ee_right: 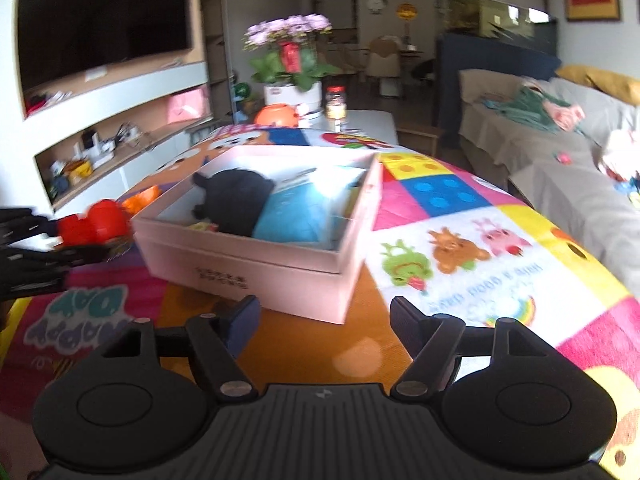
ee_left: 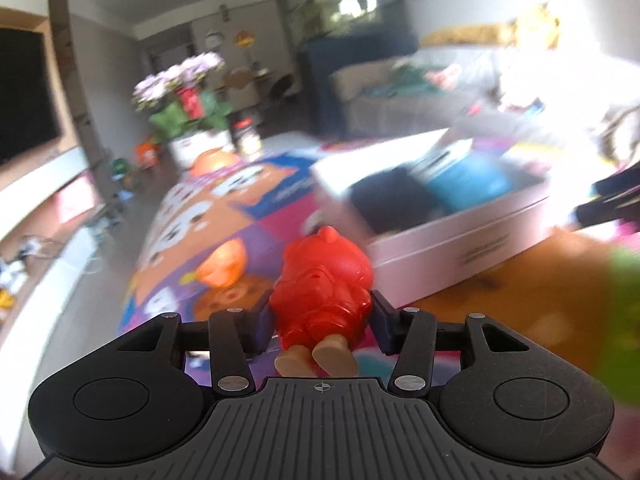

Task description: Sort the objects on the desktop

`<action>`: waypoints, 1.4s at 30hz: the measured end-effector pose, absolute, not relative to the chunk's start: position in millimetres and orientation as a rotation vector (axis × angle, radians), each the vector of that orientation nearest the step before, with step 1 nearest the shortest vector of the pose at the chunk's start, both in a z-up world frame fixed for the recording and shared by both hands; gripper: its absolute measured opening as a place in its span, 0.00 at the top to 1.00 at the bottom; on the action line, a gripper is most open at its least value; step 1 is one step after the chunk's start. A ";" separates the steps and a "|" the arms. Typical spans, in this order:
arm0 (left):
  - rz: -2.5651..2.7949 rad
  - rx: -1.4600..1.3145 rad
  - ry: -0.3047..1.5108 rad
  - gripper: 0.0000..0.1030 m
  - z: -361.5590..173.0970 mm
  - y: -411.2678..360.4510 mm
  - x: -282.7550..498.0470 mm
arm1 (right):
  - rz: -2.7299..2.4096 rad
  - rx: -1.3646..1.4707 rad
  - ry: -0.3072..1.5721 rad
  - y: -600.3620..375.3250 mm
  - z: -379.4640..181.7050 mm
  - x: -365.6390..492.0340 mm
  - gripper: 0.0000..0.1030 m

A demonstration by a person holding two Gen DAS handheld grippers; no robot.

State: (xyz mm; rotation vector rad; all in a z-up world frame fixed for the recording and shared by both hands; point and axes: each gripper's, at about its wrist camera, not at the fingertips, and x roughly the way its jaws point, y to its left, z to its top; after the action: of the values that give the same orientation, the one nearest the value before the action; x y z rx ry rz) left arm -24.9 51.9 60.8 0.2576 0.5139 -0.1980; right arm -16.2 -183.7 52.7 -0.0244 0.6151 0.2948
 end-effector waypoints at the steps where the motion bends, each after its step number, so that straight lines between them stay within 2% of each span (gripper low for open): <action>1: -0.243 0.251 0.497 0.49 66.5 45.6 -33.0 | 0.285 -0.010 0.615 -186.6 52.5 -15.9 0.29; 9: -0.455 0.284 0.470 0.45 51.9 -26.4 -38.6 | 0.200 0.069 0.610 -209.7 48.4 -21.5 0.25; 11: -0.460 0.262 0.485 0.36 48.2 -31.4 -31.9 | 0.180 0.071 0.603 -213.6 47.6 -23.9 0.20; 13: -0.461 0.236 0.473 0.16 51.7 -25.2 -30.8 | 0.165 0.061 0.596 -215.8 45.9 -26.5 0.17; 18: -0.257 0.214 0.442 0.07 60.9 25.8 -25.6 | 0.172 0.069 0.621 -215.1 33.3 -27.6 0.16; 27: 0.063 0.099 0.643 0.07 22.0 122.4 45.4 | 0.264 0.032 0.646 -190.9 20.4 -32.1 0.10; 30: 0.063 0.110 0.652 0.08 15.2 118.9 60.8 | 0.250 0.046 0.648 -192.7 20.6 -31.7 0.06; 33: 0.063 0.144 0.653 0.26 14.3 110.0 63.1 | 0.243 0.059 0.655 -194.9 19.6 -30.0 0.06; 42: -0.100 0.114 0.645 0.27 23.3 76.5 9.3 | 0.239 0.073 0.658 -197.2 18.9 -29.1 0.04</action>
State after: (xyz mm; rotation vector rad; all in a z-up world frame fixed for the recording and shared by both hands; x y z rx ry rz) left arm 9.3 76.5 23.3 0.1144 0.6448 -0.1004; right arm -29.1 -197.2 18.9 0.0733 0.6581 0.2391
